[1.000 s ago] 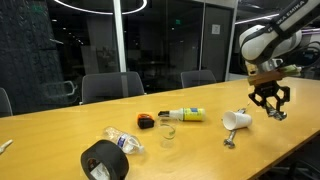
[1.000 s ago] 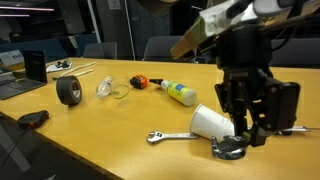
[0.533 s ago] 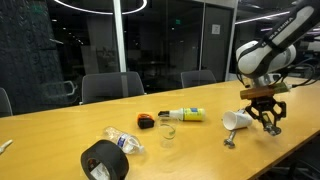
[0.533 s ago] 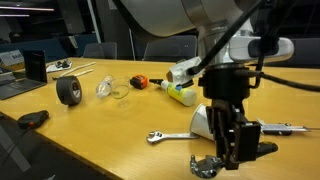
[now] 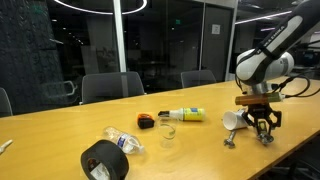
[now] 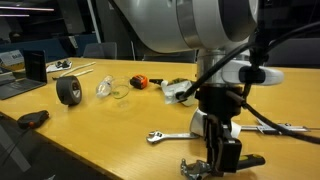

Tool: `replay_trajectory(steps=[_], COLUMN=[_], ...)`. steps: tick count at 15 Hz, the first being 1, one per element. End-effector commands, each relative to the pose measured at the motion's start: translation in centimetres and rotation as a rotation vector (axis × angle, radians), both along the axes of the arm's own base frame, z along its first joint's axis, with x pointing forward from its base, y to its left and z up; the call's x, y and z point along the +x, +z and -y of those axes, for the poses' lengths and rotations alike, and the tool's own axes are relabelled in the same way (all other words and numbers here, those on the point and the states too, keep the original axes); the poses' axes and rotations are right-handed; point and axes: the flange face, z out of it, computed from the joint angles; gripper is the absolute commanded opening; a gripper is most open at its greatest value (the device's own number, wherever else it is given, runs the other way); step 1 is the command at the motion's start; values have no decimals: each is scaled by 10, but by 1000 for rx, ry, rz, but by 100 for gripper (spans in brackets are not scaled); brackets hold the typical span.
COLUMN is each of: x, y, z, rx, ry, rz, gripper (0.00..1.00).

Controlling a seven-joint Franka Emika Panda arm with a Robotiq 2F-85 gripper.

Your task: Move the spanner with a black and yellow handle forward

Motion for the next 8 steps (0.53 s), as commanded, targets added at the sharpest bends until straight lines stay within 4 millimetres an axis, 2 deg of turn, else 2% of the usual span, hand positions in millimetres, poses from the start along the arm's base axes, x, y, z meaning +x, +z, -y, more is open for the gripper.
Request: replay_trajectory(steps=[1,4,5,6,8], x=[0,-1,0,-1,0], y=[-7,-11,-10,-10,-10], z=[0,1,1,1,1], rx=[15,24,30,31,35], ry=[-37,-45,-45,-46,-47], rz=[23,19,20,18,11], gripper=[14,12,40,53,64])
